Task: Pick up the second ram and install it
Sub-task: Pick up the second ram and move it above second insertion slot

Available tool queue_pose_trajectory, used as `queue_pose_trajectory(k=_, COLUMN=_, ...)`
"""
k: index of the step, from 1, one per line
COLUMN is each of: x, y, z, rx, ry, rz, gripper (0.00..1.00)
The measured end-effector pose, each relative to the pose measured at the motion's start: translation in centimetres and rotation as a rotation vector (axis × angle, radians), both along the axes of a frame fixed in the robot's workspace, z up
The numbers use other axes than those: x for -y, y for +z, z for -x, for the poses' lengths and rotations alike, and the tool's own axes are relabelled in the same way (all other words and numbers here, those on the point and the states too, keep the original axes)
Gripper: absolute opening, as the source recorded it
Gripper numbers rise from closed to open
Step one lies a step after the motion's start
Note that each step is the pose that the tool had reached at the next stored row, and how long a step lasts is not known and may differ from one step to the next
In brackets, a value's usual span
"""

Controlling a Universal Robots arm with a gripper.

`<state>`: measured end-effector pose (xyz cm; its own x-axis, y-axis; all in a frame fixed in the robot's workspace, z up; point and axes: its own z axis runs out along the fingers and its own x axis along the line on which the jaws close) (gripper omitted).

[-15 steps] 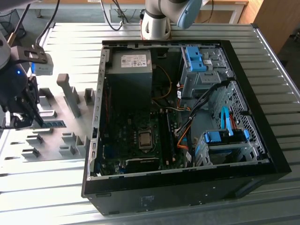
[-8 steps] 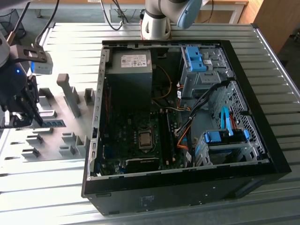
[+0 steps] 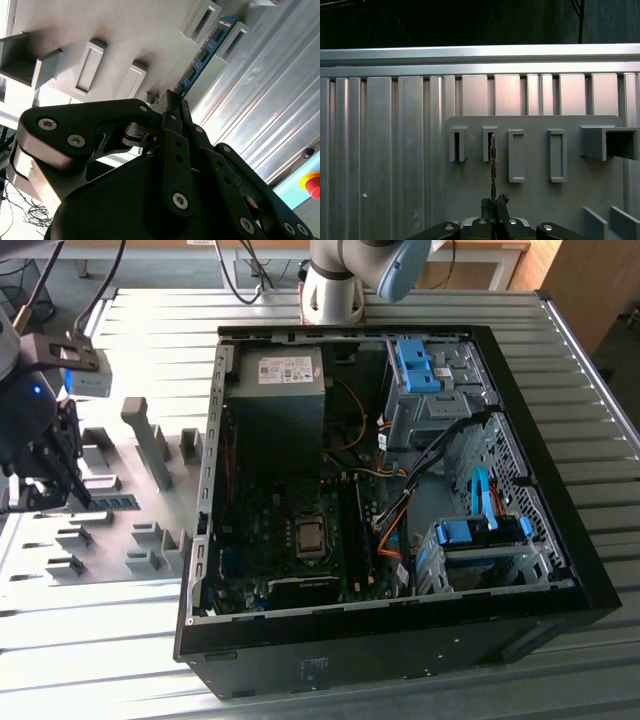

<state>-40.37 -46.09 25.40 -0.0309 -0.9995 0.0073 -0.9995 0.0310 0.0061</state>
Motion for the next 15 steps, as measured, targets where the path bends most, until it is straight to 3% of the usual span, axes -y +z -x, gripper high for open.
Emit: queue_pose_trajectory(k=15, x=0.0, y=0.42, z=0.0, rx=0.0, ry=0.0, rz=0.0, gripper=0.14)
